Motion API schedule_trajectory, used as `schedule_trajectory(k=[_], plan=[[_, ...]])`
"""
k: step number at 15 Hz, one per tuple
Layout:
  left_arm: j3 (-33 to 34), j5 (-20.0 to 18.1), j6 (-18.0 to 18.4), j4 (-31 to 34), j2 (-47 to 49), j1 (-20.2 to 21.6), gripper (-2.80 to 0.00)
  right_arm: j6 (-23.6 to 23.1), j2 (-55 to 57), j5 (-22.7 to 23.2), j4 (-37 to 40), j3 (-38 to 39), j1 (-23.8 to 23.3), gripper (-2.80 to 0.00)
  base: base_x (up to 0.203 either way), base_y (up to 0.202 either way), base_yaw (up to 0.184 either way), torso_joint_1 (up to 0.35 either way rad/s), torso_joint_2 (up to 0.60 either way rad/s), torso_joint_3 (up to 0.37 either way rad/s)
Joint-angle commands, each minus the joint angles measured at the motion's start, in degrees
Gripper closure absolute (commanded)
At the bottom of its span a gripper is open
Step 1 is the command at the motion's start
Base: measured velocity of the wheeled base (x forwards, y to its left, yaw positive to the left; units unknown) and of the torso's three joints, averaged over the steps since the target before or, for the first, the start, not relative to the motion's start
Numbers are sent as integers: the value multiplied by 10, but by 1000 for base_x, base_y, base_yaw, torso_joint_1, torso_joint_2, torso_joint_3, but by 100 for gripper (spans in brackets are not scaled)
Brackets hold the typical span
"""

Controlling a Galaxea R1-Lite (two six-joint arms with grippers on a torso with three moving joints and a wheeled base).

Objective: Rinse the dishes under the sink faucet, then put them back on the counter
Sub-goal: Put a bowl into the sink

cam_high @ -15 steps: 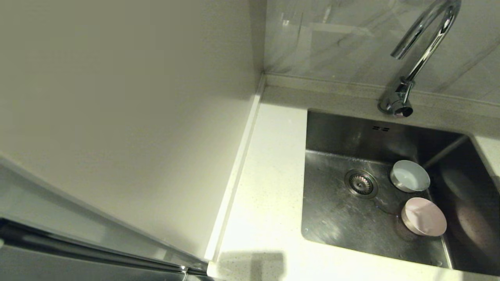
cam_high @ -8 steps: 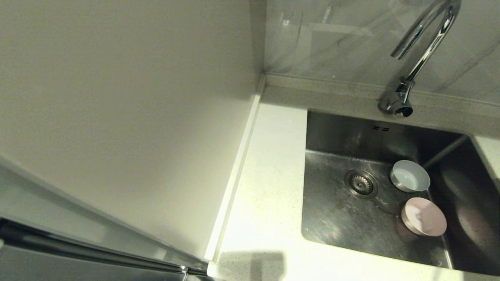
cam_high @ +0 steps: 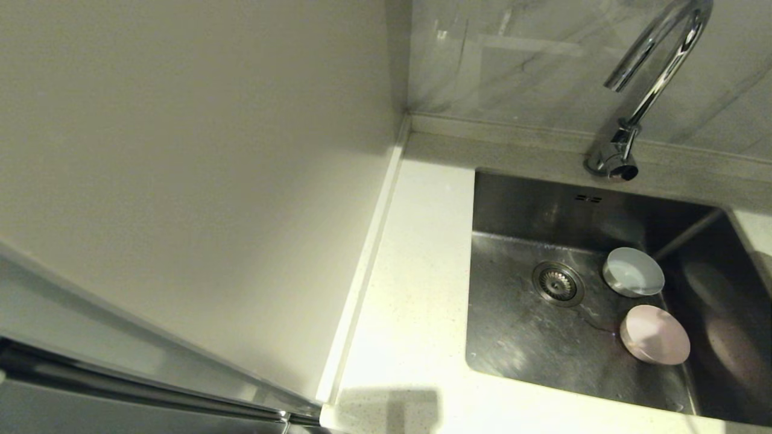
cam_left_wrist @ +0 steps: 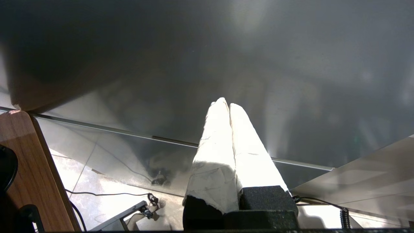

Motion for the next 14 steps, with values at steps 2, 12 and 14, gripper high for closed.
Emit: schedule_trajectory(k=[2, 12, 14], plan=[[2, 0, 0, 0, 0, 0, 0, 2, 82, 2, 4, -44, -24, -280, 0, 0, 0, 0, 0, 0], [2, 0, 0, 0, 0, 0, 0, -4, 153, 32, 6, -75, -82, -280, 0, 0, 0, 0, 0, 0], [2, 0, 0, 0, 0, 0, 0, -7, 157, 43, 22, -76, -82, -280, 0, 0, 0, 0, 0, 0]])
